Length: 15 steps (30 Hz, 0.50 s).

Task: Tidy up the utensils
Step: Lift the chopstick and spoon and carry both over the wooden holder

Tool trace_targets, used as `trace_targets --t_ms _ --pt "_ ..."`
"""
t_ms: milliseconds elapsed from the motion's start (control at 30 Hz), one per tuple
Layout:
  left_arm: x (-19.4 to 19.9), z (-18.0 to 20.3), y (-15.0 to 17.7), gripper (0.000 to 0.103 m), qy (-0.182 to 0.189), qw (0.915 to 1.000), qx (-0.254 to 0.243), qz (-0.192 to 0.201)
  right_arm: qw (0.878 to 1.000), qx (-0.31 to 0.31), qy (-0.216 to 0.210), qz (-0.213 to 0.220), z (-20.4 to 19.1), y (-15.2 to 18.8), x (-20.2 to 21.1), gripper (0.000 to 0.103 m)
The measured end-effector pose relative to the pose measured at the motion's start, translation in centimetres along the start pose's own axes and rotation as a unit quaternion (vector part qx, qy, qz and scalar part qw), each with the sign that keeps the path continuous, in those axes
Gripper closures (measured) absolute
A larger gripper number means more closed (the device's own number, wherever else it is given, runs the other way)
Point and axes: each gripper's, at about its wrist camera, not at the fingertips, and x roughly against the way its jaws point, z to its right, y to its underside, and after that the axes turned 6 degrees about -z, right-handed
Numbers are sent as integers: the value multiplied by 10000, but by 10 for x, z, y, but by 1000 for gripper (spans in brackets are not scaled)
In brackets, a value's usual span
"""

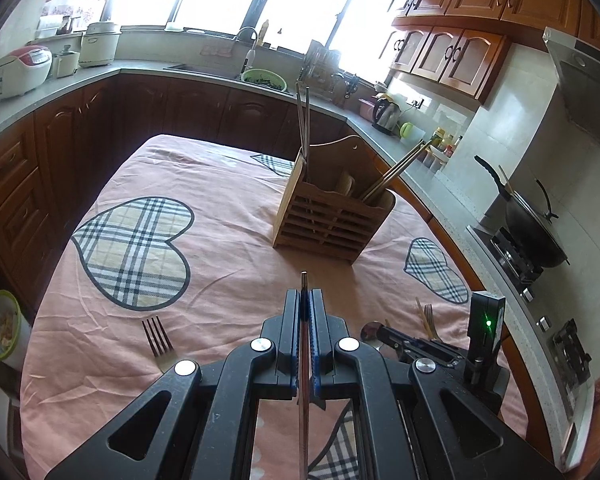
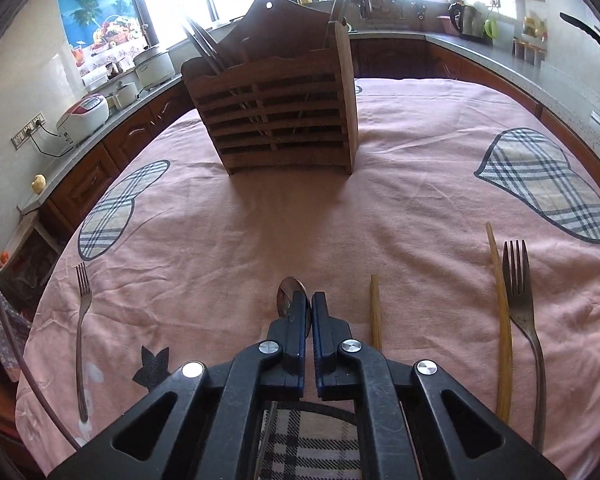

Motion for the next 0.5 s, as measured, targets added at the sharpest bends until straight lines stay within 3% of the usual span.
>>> trace_targets --t_ms 233,500 --pt "11 0 0 100 4 9999 18 118 9992 47 -316 246 -7 -1 27 101" --pt "33 5 -1 100 39 9993 -100 370 9943 152 -392 975 -17 -14 83 101"
